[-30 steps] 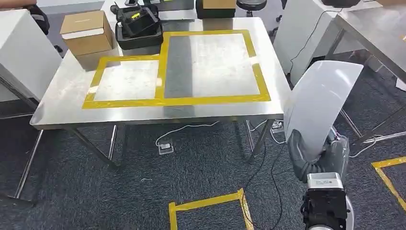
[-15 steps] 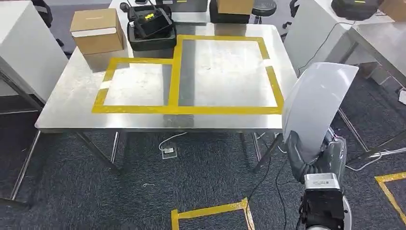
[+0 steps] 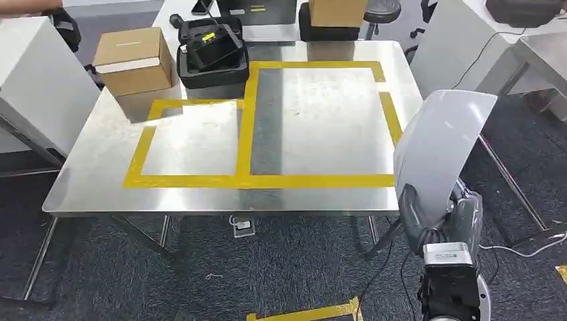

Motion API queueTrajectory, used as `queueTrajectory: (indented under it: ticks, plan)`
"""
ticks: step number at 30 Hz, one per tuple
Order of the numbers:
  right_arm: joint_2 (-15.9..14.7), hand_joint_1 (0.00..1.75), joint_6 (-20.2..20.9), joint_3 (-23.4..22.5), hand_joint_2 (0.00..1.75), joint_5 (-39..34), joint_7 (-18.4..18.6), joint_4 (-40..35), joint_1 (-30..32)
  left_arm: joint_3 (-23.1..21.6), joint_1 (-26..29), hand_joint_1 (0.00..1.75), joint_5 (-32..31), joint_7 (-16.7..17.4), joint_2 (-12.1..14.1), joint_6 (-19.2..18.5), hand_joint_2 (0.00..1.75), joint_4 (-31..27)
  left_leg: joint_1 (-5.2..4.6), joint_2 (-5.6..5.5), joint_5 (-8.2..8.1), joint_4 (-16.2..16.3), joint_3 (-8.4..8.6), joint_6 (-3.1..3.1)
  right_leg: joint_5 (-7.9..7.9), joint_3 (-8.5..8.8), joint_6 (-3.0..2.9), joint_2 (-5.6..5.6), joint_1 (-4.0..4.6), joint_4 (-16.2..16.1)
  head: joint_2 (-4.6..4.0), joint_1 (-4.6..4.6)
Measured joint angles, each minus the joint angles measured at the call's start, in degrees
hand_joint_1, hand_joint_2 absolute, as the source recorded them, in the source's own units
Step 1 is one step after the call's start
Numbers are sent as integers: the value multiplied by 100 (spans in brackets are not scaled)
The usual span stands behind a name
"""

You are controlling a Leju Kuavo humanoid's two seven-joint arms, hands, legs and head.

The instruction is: Take the parts from the cabinet and place them on the table.

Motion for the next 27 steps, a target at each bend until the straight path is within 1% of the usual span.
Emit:
queueTrajectory:
  ticks: [1,2,3,4,5,6,7,8,9,10,11,12,13,14,15,16,17,18,19,20,21,22,23,24,25,27]
  plan:
    - [0,175,4,4,175,-2,0,0,-2,0,0,0,0,4,0,0,175,0,11,2,3,-213,-47,-8,-82,110,17,9,-12,-4,0,-22]
    - [0,175,9,7,175,-2,0,0,-3,0,0,0,2,4,0,0,175,0,11,3,197,-593,-21,0,-166,233,33,24,-19,-11,0,-52]
    - [2,175,13,9,175,-2,0,0,-5,0,0,0,4,4,0,0,175,0,9,5,631,-1031,20,27,-242,340,49,29,-23,-27,0,-91]
    - [2,175,20,15,175,-2,0,0,-3,0,6,0,7,7,0,0,175,2,-3,17,1338,-1504,48,77,-316,396,69,38,-26,-70,0,-131]
    - [2,175,20,22,175,-2,0,11,-15,0,20,0,11,7,0,2,175,2,-25,27,1861,-1871,-30,109,-363,497,104,78,-10,-53,0,-142]
    - [7,175,24,28,175,-7,0,17,-12,0,31,0,13,13,0,4,175,2,-43,23,1881,-2007,-50,138,-422,484,143,110,0,-75,0,-162]
    - [4,175,31,41,175,-9,-2,18,-22,0,63,0,24,13,0,9,175,4,-48,23,1964,-2006,11,165,-513,574,163,125,4,-141,0,-110]
    - [9,175,31,46,175,-4,-11,13,-25,-2,73,0,26,13,0,15,175,4,-60,20,1987,-2015,60,174,-584,661,155,152,-4,-225,0,-109]
    - [2,175,33,48,175,-4,-15,11,-30,-2,59,0,26,13,-11,17,175,2,-15,26,2036,-2061,127,202,-634,752,170,148,15,-265,0,-118]
    - [0,175,33,48,175,-7,-15,9,-32,0,31,0,31,13,-20,20,175,0,2,32,2040,-2077,194,237,-739,734,225,32,27,-132,0,-109]
    - [-2,175,33,50,175,2,-28,7,-41,0,3,0,44,11,-20,20,175,2,5,69,2007,-2097,250,274,-978,532,270,-40,27,277,0,-55]
    - [-2,175,33,52,175,-2,-31,9,-50,2,-14,0,55,11,-26,15,175,2,1,94,1984,-2108,296,301,-1269,207,303,-60,21,890,0,-8]
    - [0,175,37,52,175,-4,-33,15,-49,2,-16,0,63,11,-26,6,175,2,-3,106,1956,-2108,317,309,-1443,-37,317,-66,17,1320,0,20]
    - [0,175,42,57,175,-9,-33,17,-39,2,-8,0,70,11,-26,-19,175,2,-13,114,1899,-2106,360,321,-1644,-481,322,-71,11,2019,0,63]
    - [0,175,44,57,175,-9,-33,20,-38,2,-3,0,79,11,-26,-33,175,2,-21,108,1862,-2104,397,321,-1588,-659,317,-72,13,2189,0,90]
    - [0,175,46,59,175,-11,-33,20,-38,2,0,0,79,9,-26,-37,175,4,-39,93,1829,-2104,454,325,-1341,-678,288,-71,15,2037,0,116]
    - [0,175,46,59,175,-9,-33,20,-42,2,-3,0,79,5,-28,-44,175,4,-55,62,1788,-2105,510,326,-974,-578,243,-70,21,1618,0,149]
    - [0,175,48,59,175,-9,-33,20,-45,2,-10,0,79,-2,-31,-44,175,4,-69,18,1751,-2109,568,326,-575,-410,188,-68,38,1064,0,168]
    - [0,175,52,59,175,-9,-33,17,-51,2,-13,0,79,-9,-35,-44,175,2,-70,-6,1728,-2128,614,323,-211,-238,114,-51,71,504,0,186]
    - [-2,175,55,59,175,-9,-35,15,-61,2,-28,0,79,-20,-59,-46,175,2,-95,-38,1711,-2122,623,308,-39,-184,53,-34,125,144,0,171]
    - [-2,175,57,59,175,-7,-37,11,-70,4,-26,0,85,-24,-61,-46,175,2,-117,-86,1683,-2104,621,296,88,-188,17,-30,137,23,0,223]
    - [-9,175,59,59,175,-11,-39,15,-74,4,-21,0,85,-37,-76,-46,175,2,-128,-104,1656,-2109,631,281,53,-181,40,-53,122,38,0,219]
    - [2,175,61,63,175,-9,-39,15,-82,2,-15,0,85,-37,-74,-50,175,4,-159,-113,1573,-2081,617,398,53,-182,148,-54,99,7,0,192]
    - [4,175,72,72,175,-11,-39,17,-98,2,-8,0,87,-37,-72,-46,175,4,-163,-111,1608,-2083,608,626,50,-181,245,-55,90,10,0,184]
    - [4,175,72,72,175,-11,-39,15,-105,2,1,0,87,-39,-72,-42,175,4,-169,-106,1618,-2081,605,663,60,-179,230,-52,92,1,0,168]
    - [4,175,79,79,175,-11,-39,15,-108,2,0,0,85,-37,-70,-39,175,4,-168,-94,1626,-2086,607,650,55,-182,222,-38,92,2,0,123]
